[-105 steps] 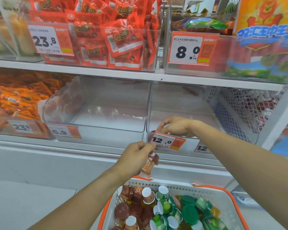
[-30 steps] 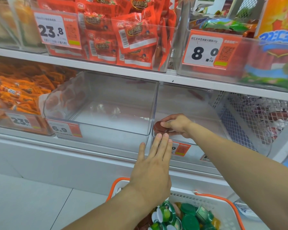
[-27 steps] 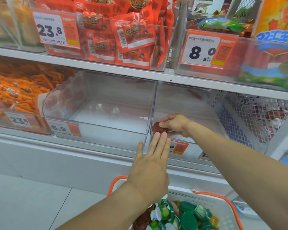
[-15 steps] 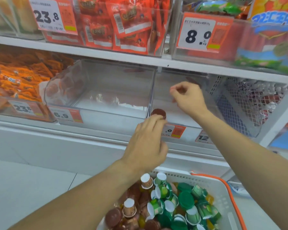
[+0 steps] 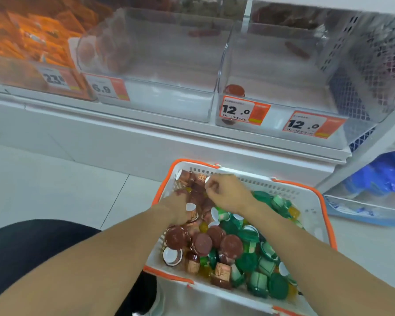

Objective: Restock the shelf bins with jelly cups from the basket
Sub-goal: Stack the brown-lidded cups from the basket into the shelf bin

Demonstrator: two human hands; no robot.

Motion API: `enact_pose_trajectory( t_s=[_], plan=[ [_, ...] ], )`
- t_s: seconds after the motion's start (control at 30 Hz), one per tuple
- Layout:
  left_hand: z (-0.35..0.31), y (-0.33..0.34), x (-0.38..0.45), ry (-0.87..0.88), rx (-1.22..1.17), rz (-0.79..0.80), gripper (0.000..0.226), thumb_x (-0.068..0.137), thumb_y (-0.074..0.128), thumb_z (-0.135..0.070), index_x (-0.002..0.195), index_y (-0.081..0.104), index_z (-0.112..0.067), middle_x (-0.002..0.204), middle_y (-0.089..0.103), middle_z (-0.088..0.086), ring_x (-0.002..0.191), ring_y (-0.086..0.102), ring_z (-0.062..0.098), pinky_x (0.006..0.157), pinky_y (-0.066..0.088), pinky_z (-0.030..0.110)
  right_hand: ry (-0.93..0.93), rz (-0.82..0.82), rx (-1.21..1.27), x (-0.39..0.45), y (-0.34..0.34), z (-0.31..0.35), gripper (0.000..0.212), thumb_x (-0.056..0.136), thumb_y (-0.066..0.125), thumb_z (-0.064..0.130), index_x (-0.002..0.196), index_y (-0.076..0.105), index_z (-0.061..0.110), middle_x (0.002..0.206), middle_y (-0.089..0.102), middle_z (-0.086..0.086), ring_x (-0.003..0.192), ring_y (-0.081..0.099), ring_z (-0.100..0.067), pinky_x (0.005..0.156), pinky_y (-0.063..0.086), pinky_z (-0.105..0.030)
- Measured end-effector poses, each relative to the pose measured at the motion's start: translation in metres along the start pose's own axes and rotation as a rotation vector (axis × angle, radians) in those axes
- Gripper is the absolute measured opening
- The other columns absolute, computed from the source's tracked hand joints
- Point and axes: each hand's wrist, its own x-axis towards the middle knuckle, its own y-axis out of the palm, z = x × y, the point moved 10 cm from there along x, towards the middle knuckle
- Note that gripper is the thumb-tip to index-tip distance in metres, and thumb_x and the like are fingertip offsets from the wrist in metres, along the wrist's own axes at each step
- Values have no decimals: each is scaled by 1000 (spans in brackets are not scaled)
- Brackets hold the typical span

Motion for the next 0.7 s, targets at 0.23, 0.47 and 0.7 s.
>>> enact_pose_trajectory(
  t_s=[0.23,0.47,0.7],
  plan=[
    [11,37,1,-55,202,-175,47,94,48,-18,140,41,-14,143,40,17,133,35,32,109,33,39,-61,223,-214,-15,63,-8,21,83,66,24,103,69,19,101,67,-2,96,62,-22,79,54,-35],
    [5,-3,0,0,25,-294,27,89,63,-31,111,62,-14,116,64,9,112,56,26,95,40,30,-219,417,-562,-45,122,3,60,76,74,52,120,58,14,114,58,-10,108,52,-29,85,45,-40],
    [27,-40,-2,-72,-735,-293,25,86,74,-31,99,78,-10,102,72,5,97,66,22,81,54,30,-200,392,-560,-63,142,-5,77,77,71,47,137,39,11,124,52,-16,114,50,-34,96,44,-44]
  ],
)
